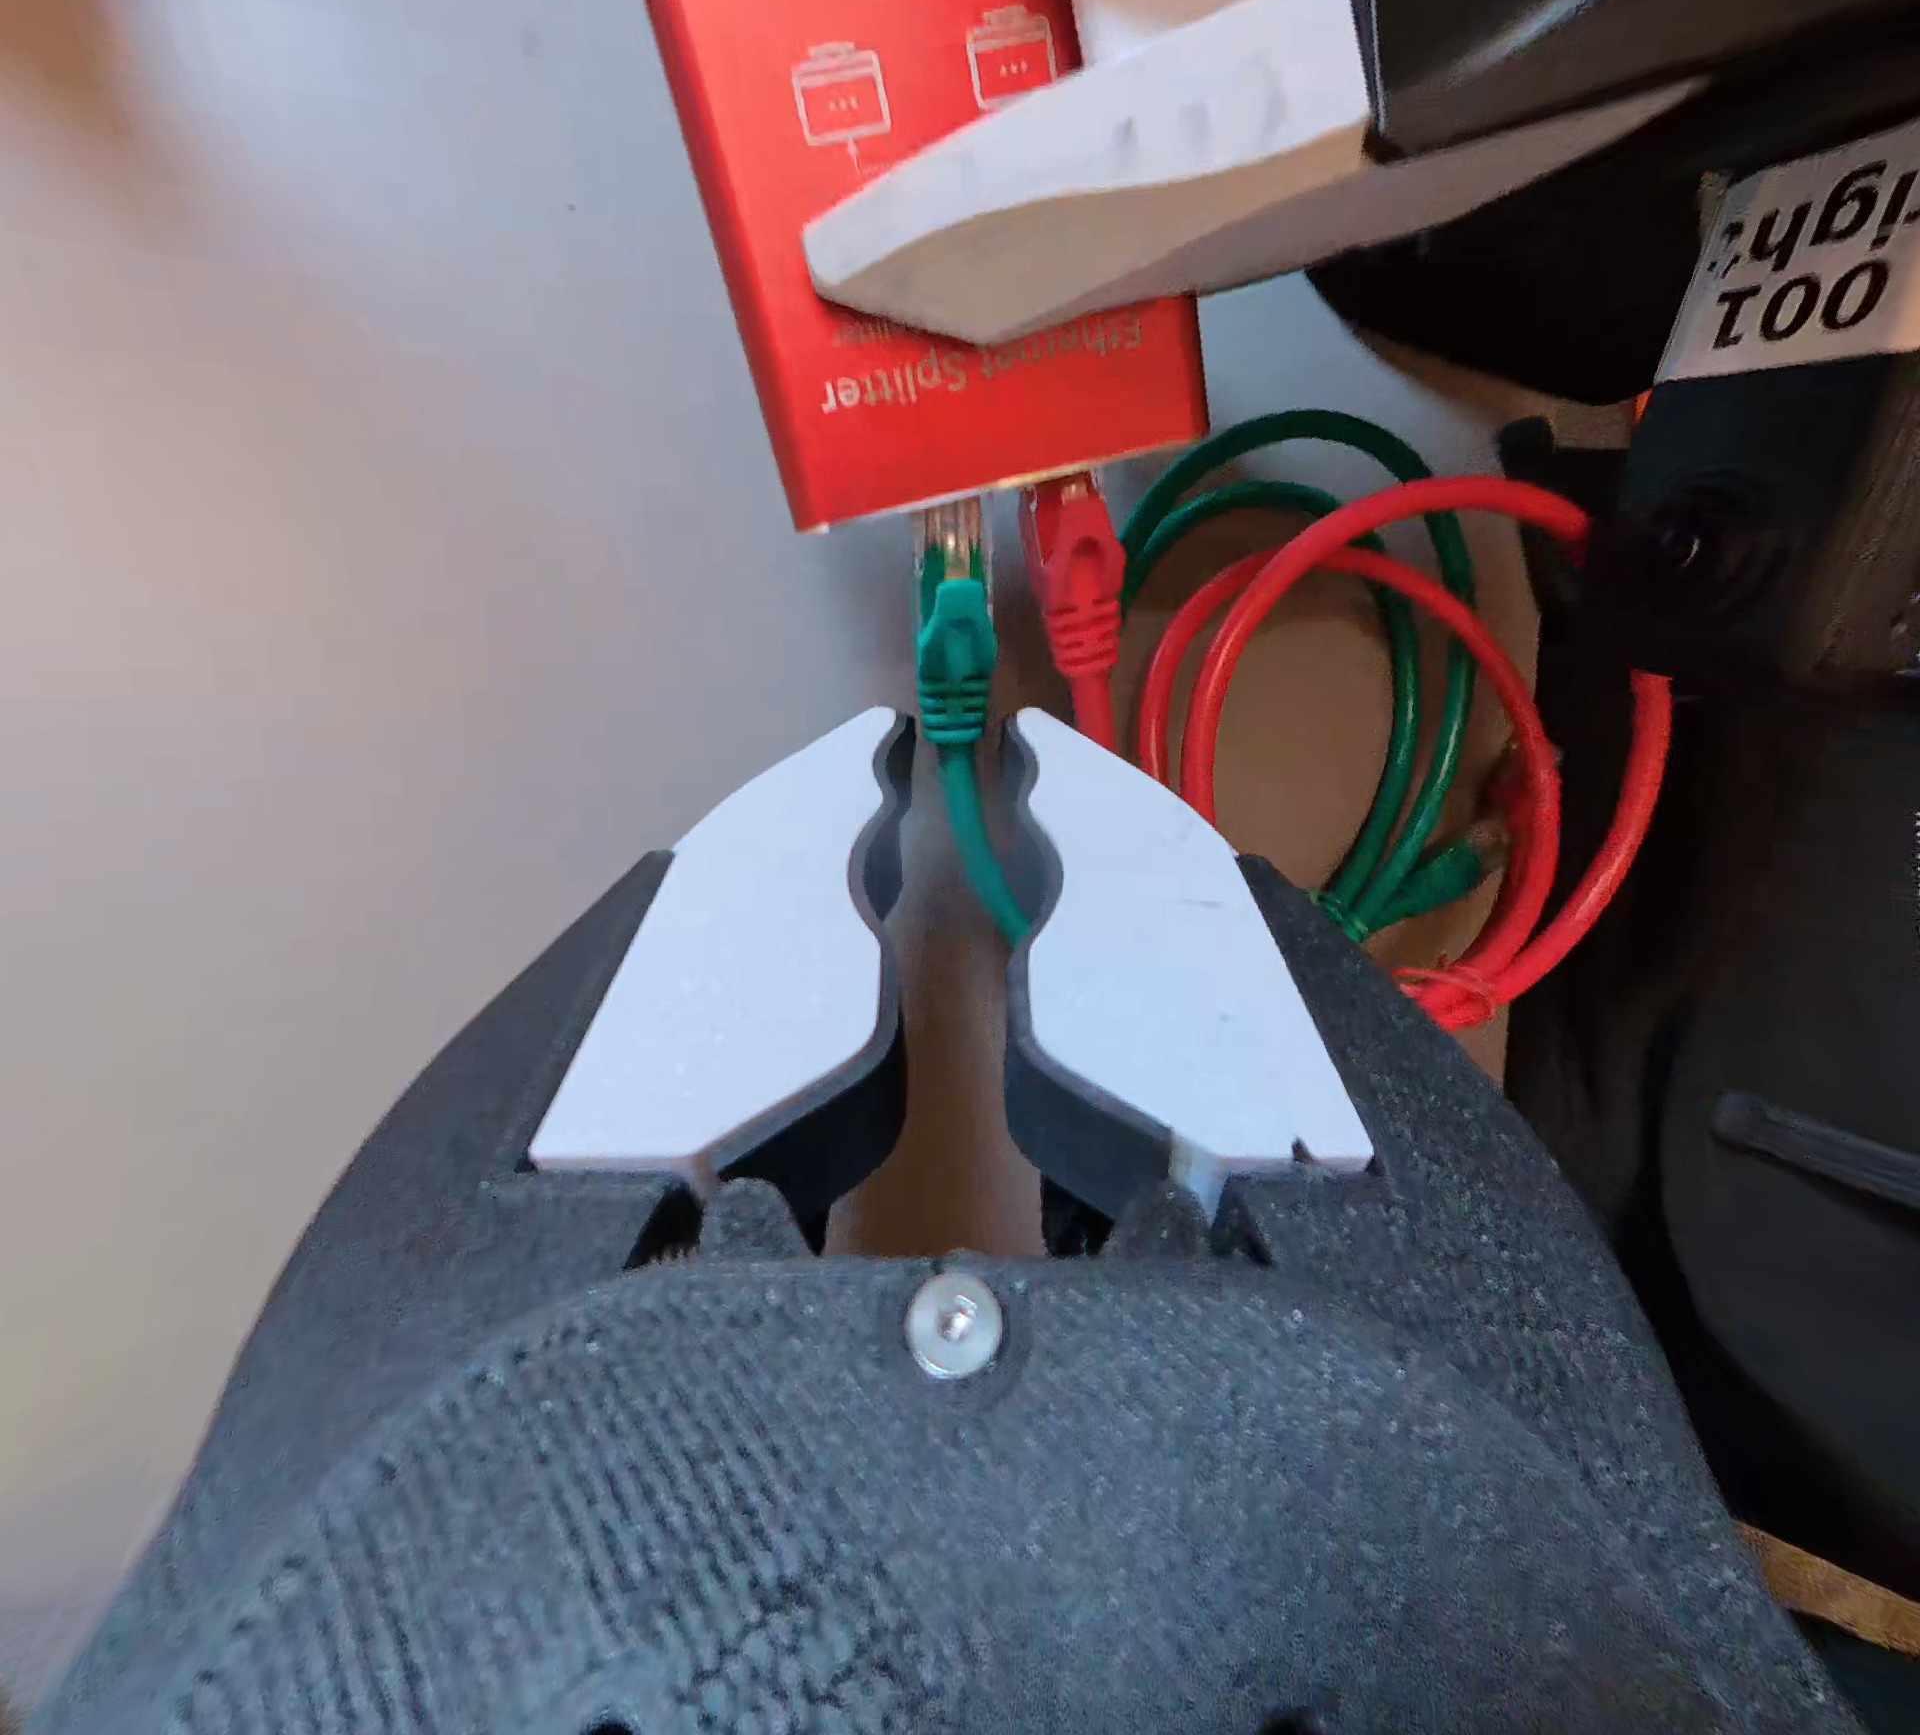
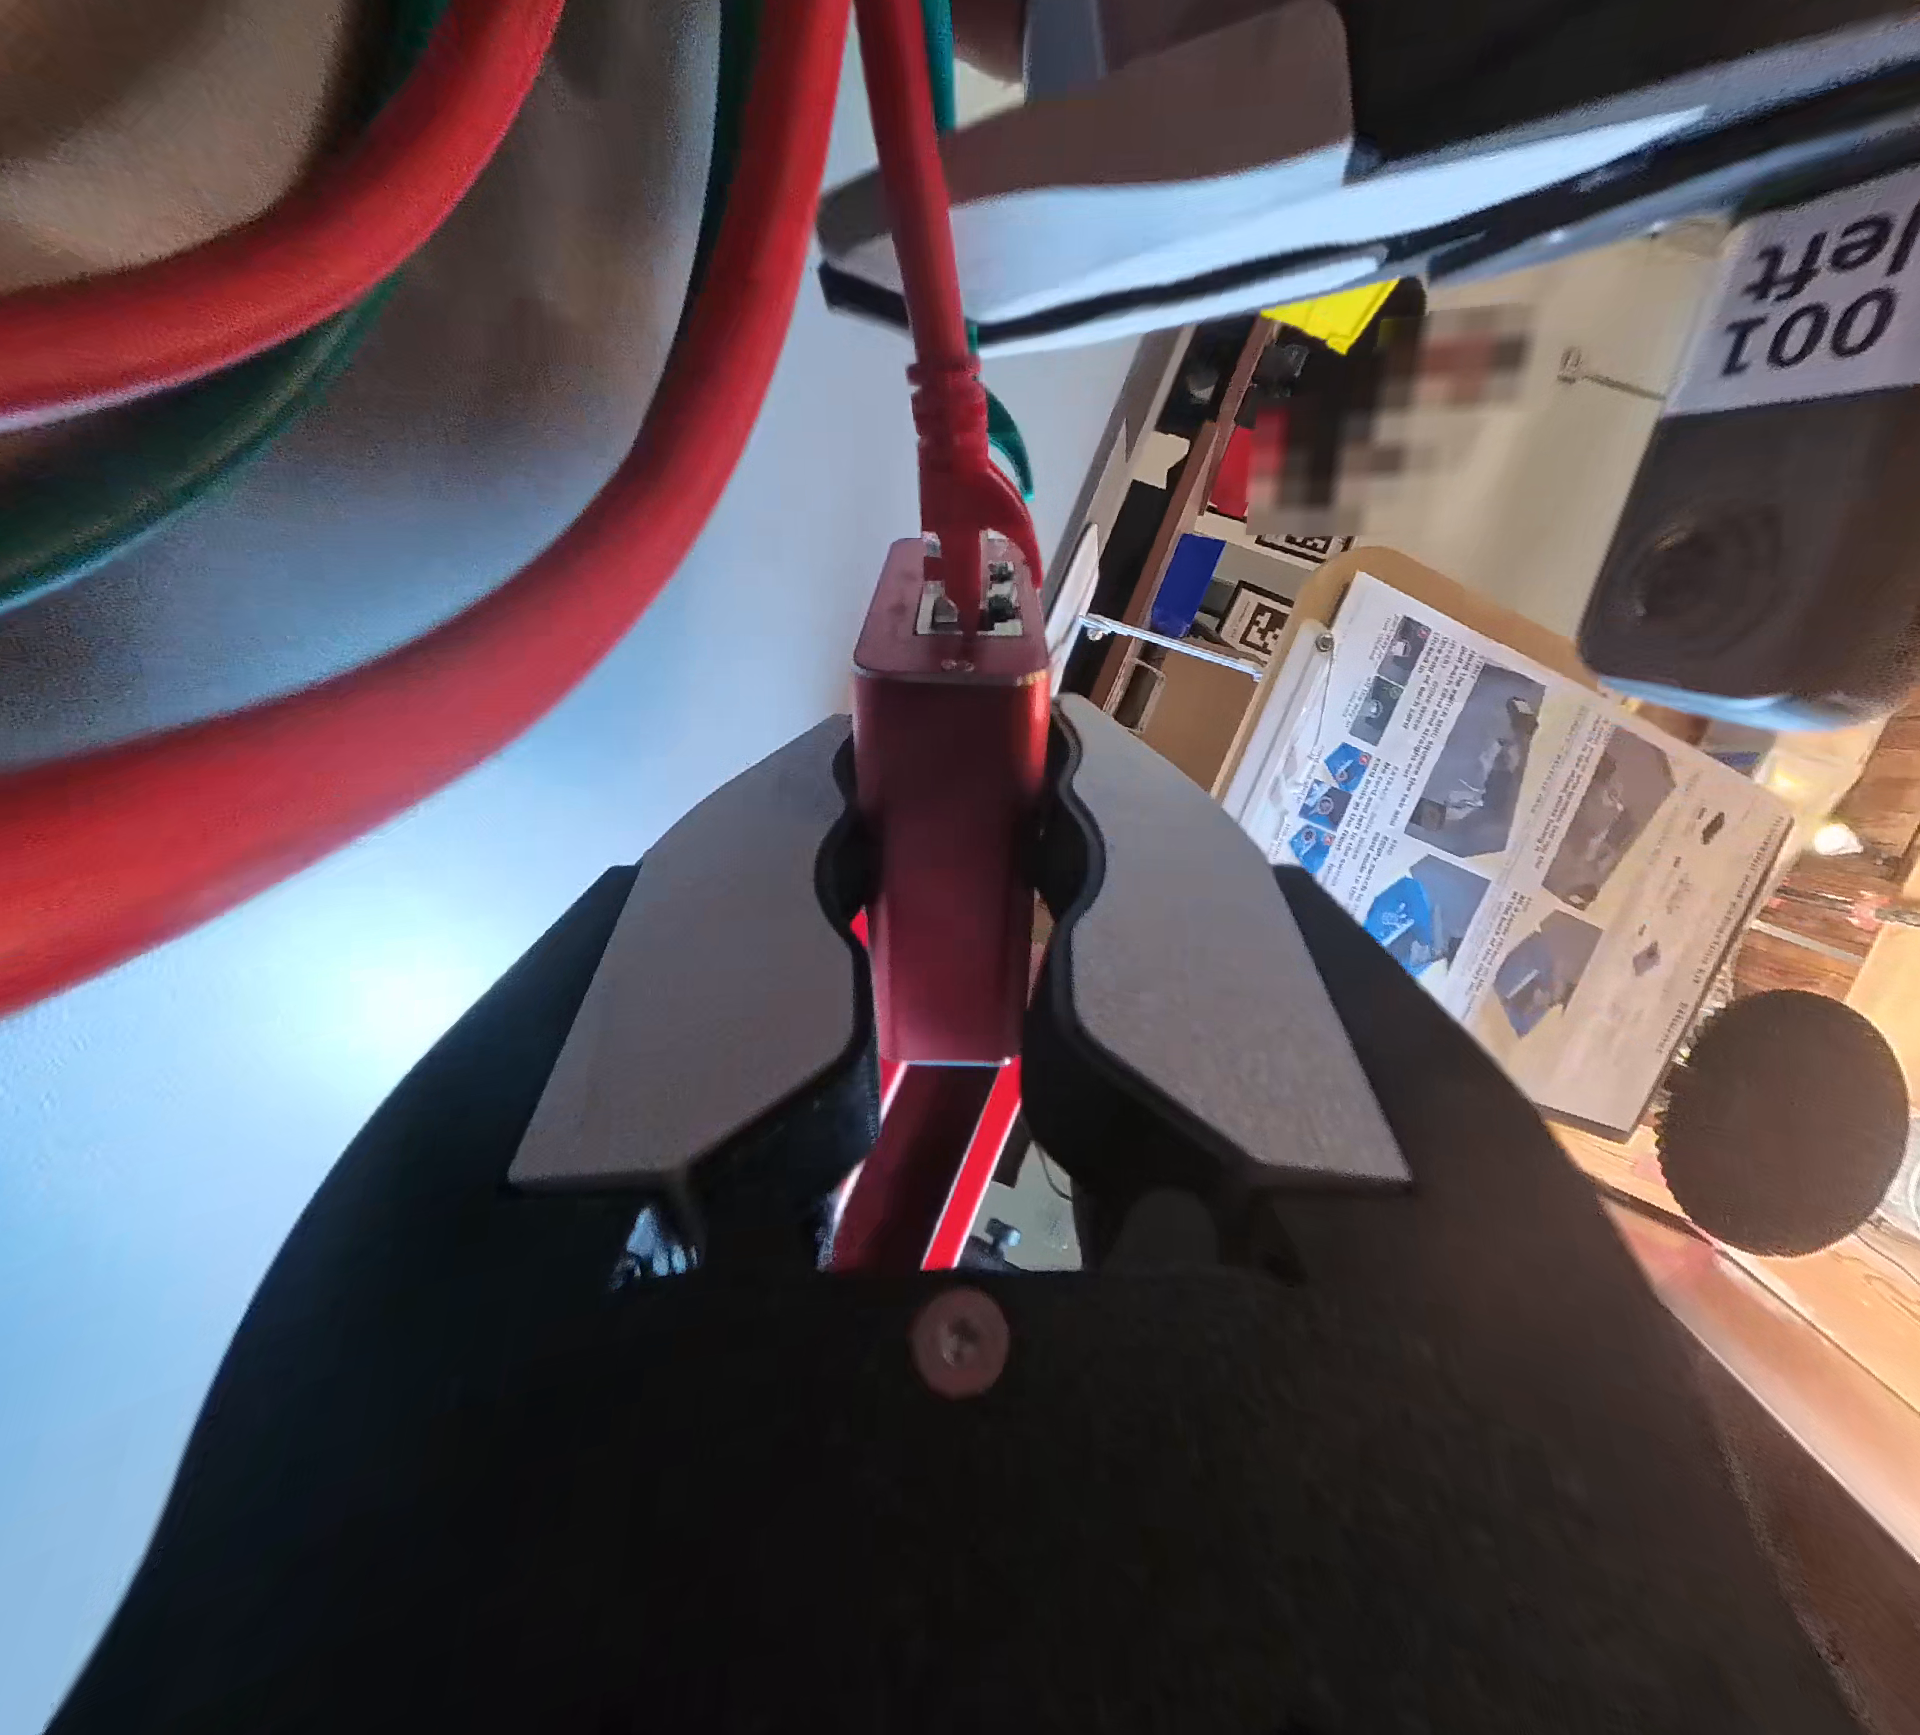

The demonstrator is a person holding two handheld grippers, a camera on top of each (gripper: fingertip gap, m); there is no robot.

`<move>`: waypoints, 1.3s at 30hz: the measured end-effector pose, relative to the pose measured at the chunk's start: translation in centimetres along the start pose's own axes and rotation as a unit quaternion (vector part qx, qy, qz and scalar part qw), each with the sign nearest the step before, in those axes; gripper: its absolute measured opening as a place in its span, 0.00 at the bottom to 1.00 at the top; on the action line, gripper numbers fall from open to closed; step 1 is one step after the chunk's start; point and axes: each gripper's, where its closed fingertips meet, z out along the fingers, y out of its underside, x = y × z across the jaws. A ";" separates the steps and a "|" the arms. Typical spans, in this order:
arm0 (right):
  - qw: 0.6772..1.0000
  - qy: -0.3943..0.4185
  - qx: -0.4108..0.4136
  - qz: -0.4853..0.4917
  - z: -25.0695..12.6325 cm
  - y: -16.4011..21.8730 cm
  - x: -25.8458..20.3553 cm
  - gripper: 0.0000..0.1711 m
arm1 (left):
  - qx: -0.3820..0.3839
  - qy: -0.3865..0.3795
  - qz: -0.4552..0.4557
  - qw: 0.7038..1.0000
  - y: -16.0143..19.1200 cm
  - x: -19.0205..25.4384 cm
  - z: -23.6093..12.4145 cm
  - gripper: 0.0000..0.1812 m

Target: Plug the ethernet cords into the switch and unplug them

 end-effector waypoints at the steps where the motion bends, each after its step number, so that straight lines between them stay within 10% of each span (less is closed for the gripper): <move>1: 1.000 0.000 0.001 0.004 0.0 -0.1 -0.1 0.17 | 0.001 -0.009 0.004 1.000 0.4 -0.1 -0.1 0.10; 16: 1.000 0.006 0.003 0.016 -0.1 -0.2 -0.1 0.17 | -0.023 -0.116 0.005 0.993 1.0 -0.2 -1.0 0.03; 39: 0.974 0.050 0.204 0.081 -5.4 -3.6 2.6 0.17 | 0.149 0.006 0.053 0.987 -2.2 4.0 -3.5 0.03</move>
